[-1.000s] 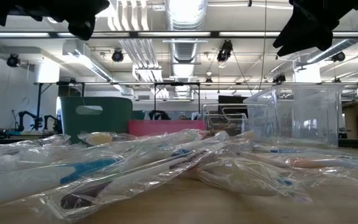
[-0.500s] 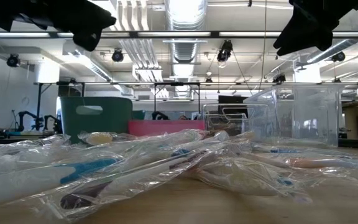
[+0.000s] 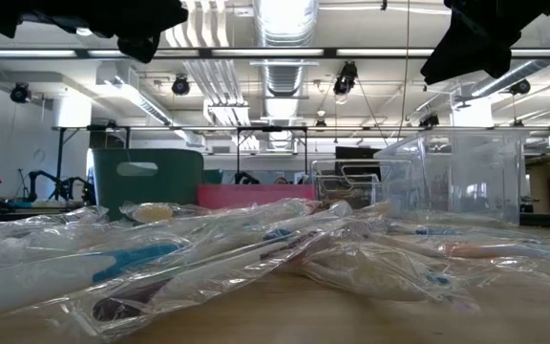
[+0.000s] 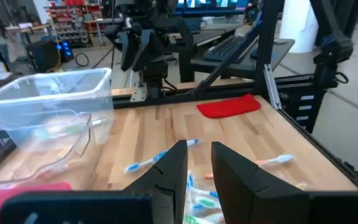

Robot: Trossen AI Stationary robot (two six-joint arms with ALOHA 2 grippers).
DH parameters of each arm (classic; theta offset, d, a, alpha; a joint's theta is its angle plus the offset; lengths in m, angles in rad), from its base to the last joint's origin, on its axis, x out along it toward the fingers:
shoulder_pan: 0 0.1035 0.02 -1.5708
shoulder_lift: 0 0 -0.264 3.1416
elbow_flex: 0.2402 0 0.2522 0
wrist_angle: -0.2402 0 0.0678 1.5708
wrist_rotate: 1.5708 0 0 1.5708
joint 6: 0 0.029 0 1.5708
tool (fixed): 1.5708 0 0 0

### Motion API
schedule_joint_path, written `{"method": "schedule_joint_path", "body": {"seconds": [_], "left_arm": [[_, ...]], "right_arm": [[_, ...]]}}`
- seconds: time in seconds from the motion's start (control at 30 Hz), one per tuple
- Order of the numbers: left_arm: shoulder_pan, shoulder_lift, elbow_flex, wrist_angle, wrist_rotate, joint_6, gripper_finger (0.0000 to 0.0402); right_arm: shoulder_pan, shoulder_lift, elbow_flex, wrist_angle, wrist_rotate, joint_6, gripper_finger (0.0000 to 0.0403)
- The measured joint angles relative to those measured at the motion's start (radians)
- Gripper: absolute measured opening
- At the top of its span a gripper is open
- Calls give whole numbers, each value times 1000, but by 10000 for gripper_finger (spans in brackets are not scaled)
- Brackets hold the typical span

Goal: Pick & Place Toothbrushes
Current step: Put the green toothbrush into the white bin

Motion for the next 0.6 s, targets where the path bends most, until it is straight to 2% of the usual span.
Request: {"method": "schedule_joint_path", "body": {"seconds": [0.27, 0.5, 0.6], "left_arm": [[-57, 117, 48, -1, -98, -17, 78], [-97, 254, 114, -7, -309, -73, 78], [-116, 317, 152, -10, -350, -63, 78]], "right_arm": [[0, 0, 0, 0, 0, 0, 86], [0, 0, 0, 0, 0, 0, 60], [0, 0, 0, 0, 0, 0, 52]]}}
